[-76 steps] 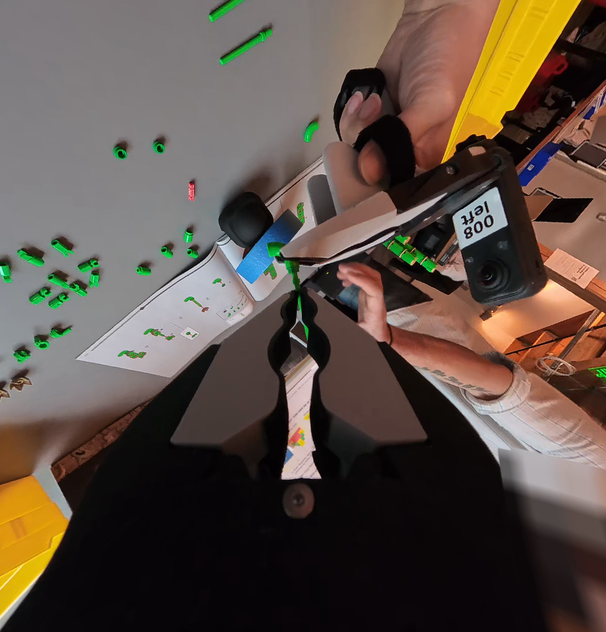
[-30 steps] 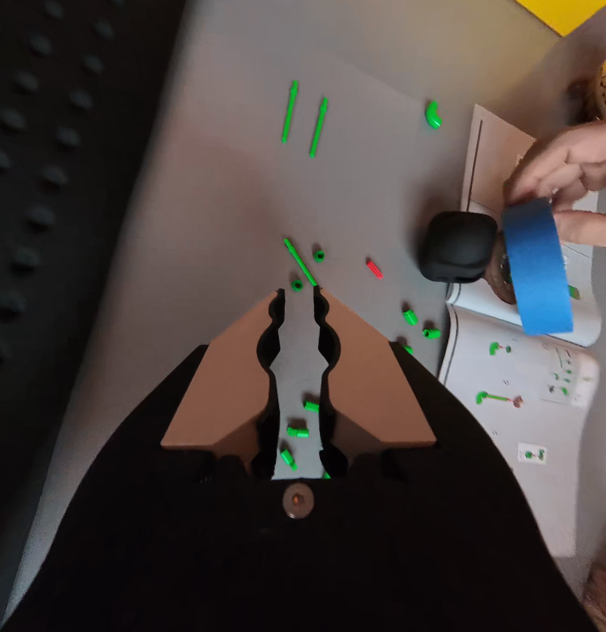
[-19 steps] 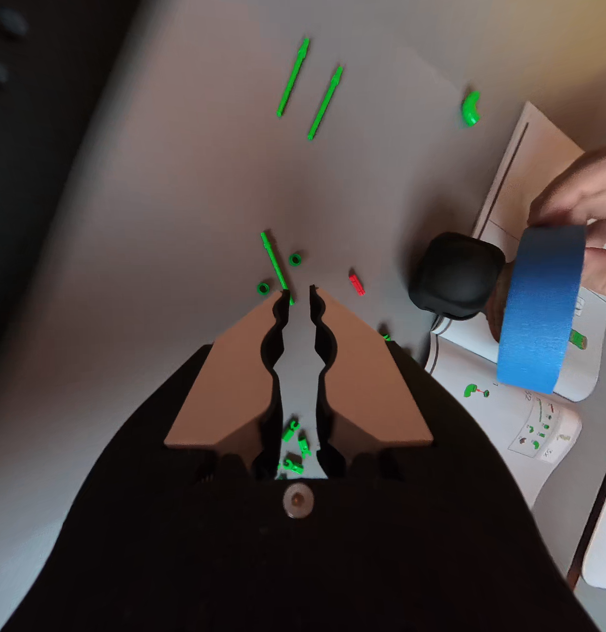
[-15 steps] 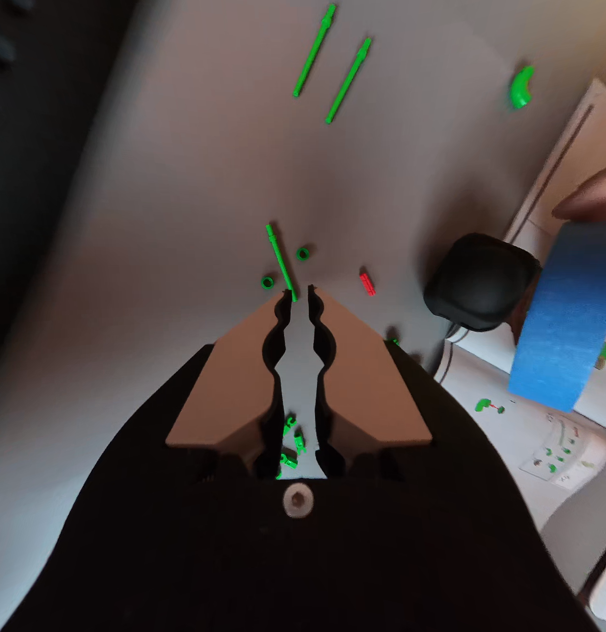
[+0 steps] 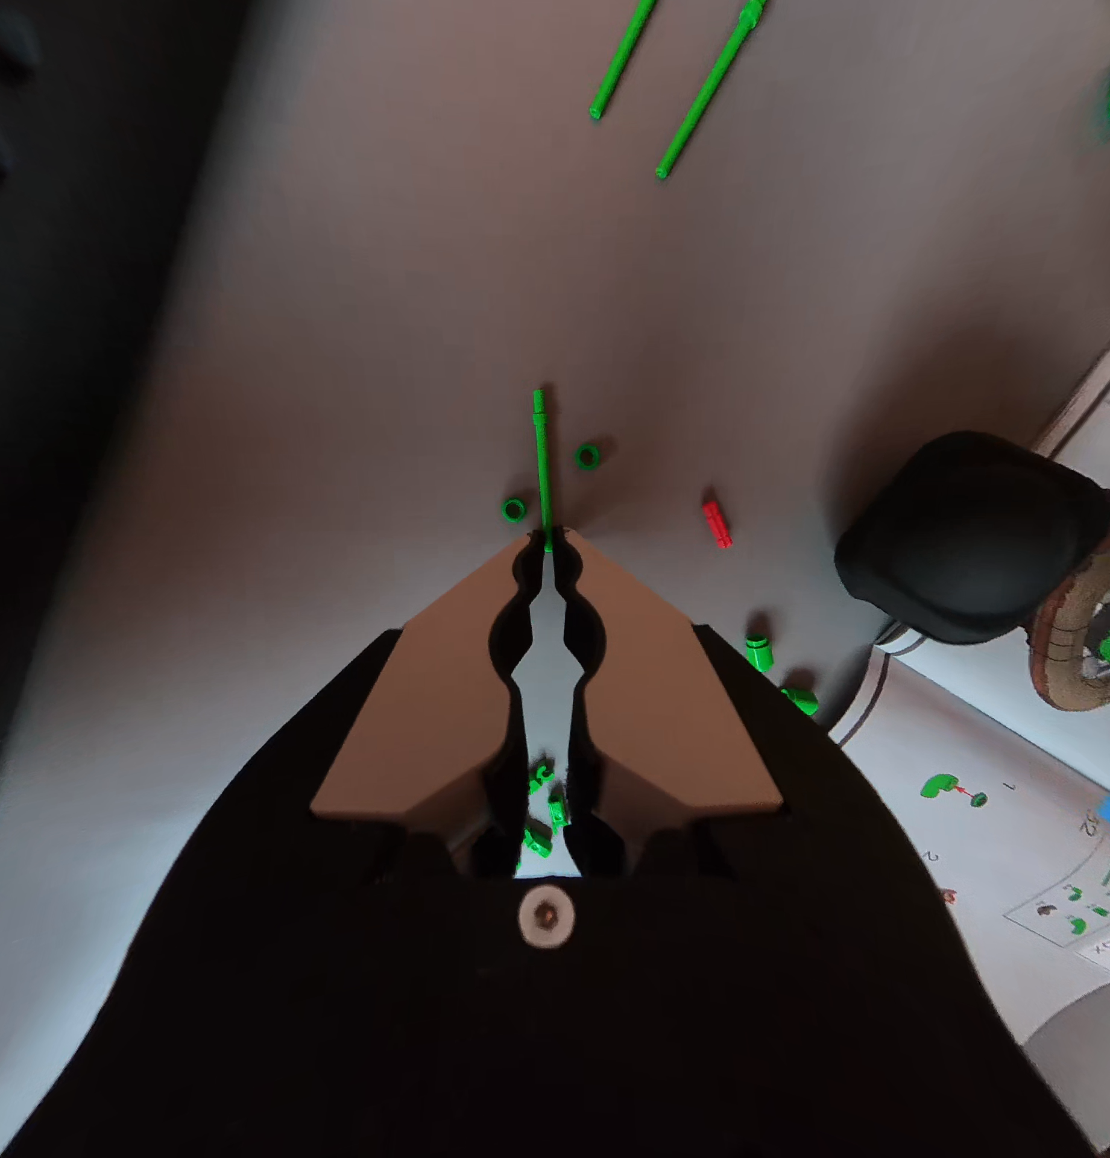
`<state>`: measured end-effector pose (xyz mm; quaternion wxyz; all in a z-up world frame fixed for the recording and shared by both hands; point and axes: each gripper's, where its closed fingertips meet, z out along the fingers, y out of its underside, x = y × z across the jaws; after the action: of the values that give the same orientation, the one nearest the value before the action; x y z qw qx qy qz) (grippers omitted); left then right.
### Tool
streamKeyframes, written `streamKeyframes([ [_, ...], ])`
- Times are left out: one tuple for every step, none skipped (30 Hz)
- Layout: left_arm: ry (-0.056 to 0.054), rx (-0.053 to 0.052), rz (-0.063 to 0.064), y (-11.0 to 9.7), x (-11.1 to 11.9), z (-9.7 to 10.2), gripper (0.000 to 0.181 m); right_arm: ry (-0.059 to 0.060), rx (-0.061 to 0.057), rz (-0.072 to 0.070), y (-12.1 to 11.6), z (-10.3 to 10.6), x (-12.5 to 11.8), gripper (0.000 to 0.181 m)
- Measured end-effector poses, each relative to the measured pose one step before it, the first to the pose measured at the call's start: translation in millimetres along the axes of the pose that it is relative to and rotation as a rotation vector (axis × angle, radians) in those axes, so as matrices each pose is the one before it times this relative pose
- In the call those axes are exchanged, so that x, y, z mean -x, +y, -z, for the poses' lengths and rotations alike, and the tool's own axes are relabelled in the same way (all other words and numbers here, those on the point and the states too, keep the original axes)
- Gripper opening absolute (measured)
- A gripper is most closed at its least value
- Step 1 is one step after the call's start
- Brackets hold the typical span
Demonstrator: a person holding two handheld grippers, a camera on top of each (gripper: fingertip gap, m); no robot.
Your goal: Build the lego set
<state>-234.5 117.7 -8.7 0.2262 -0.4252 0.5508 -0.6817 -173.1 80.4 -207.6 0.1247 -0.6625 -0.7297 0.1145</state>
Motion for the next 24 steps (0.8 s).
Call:
streamKeyframes([
  [0.0008, -0.0067, -0.0007, -1.28, -0.49, 1.37, 0.005, 0.0169, -0.0018, 0.003, 0.71, 0.45, 0.83, 0.001],
  [-0.0003, -0.0062, -0.0018, -1.26, -0.41, 1.07, 0.005, 0.0257, -0.0005, 0.0004, 0.77, 1.45, 0.06, 0.001],
  [-0.001, -0.0032, -0.0021, -0.88, -0.46, 0.94, 0.005, 0.0324, -0.0116, -0.0009, -0.88, 3.66, -0.56, 0.001],
  [-0.0018, -0.0019, -0.0027, -0.65, -0.37, 0.62, 0.004, 0.0386, -0.0215, -0.0055, -2.74, 5.67, -1.19, 0.001],
  [0.0005, -0.0015, -0.0021, -0.49, -0.69, 0.29, 0.004, 0.0433, -0.0209, -0.0059, -3.32, 7.15, -1.68, 0.001],
  [0.0016, -0.0002, -0.0007, -0.27, -0.68, -0.17, 0.004, 0.0527, -0.0118, -0.0002, -2.73, 8.1, -2.6, 0.001],
  [0.0002, 0.0032, 0.0005, 0.34, -0.22, -0.7, 0.004, 0.0563, -0.0008, 0.0068, -1.91, 8.73, -2.77, 0.001],
  [-0.0012, 0.0082, 0.0021, 1.45, 0.3, -1.1, 0.004, 0.0526, 0.0061, 0.011, -1.61, 9.15, -2.19, 0.001],
  [-0.0035, 0.0126, 0.0032, 2.21, 0.82, -1.83, 0.005, 0.0535, 0.0134, 0.0148, -1.41, 9.35, -2.63, 0.001],
  [-0.0035, 0.015, 0.0032, 2.85, 1.09, -2.4, 0.005, 0.0526, 0.0197, 0.0194, -1.13, 9.54, -3.06, 0.001],
  [-0.0026, 0.0165, 0.0042, 2.99, 0.93, -2.75, 0.005, 0.0532, 0.0243, 0.0223, -0.86, 9.85, -4.05, 0.001],
  [-0.0018, 0.0177, 0.0028, 3.08, 0.65, -2.84, 0.005, 0.0535, 0.0277, 0.0236, -0.89, 10.26, -5.26, 0.001],
  [-0.0023, 0.0177, 0.0, 3.07, 0.43, -2.69, 0.005, 0.0503, 0.0314, 0.0249, -0.12, 10.16, -5.98, 0.001],
  [-0.004, 0.0174, -0.0006, 2.73, 0.51, -2.19, 0.005, 0.0509, 0.0317, 0.0249, 0.01, 9.97, -6.99, 0.001],
  [-0.0045, 0.0143, 0.0003, 2.13, 0.37, -1.6, 0.005, 0.0491, 0.0288, 0.0246, -0.01, 9.3, -7.43, 0.001],
  [-0.002, 0.0082, 0.0014, 1.15, 0.07, -1.2, 0.005, 0.0437, 0.0265, 0.0228, 0.06, 8.44, -7.48, 0.001],
  [0.0004, 0.0019, 0.0033, 0.29, -0.05, -1.07, 0.005, 0.04, 0.0195, 0.0209, -0.82, 7.47, -7.41, 0.001],
  [0.0031, 0.0015, 0.0067, 0.19, -0.05, -1.43, 0.005, 0.0432, 0.0081, 0.0202, -1.91, 6.36, -7.95, 0.001],
  [0.0072, 0.0047, 0.0064, 1.03, -0.48, -2.24, 0.005, 0.0362, 0.0052, 0.0203, -2.21, 4.77, -6.99, 0.001],
  [0.0068, 0.01, 0.0036, 1.94, -0.4, -2.9, 0.005, 0.0318, 0.0088, 0.0242, -1.61, 3.09, -5.96, 0.001],
  [0.0035, 0.0145, 0.0021, 2.62, 0.02, -3.35, 0.005, 0.0307, 0.0076, 0.024, -1.57, 1.68, -5.44, 0.001],
  [0.0065, 0.0157, 0.0018, 2.67, -0.57, -3.51, 0.005, 0.0238, 0.0017, 0.0197, -2.15, 0.51, -4.19, 0.001],
  [0.0076, 0.0136, 0.0006, 2.28, -0.73, -3.36, 0.005, 0.0157, 0.0053, 0.0182, -1.45, -0.56, -2.8, 0.001],
  [0.0027, 0.0091, -0.002, 1.47, -0.11, -3.05, 0.005, 0.017, 0.0107, 0.0203, -0.59, -1.36, -2.74, 0.001],
])
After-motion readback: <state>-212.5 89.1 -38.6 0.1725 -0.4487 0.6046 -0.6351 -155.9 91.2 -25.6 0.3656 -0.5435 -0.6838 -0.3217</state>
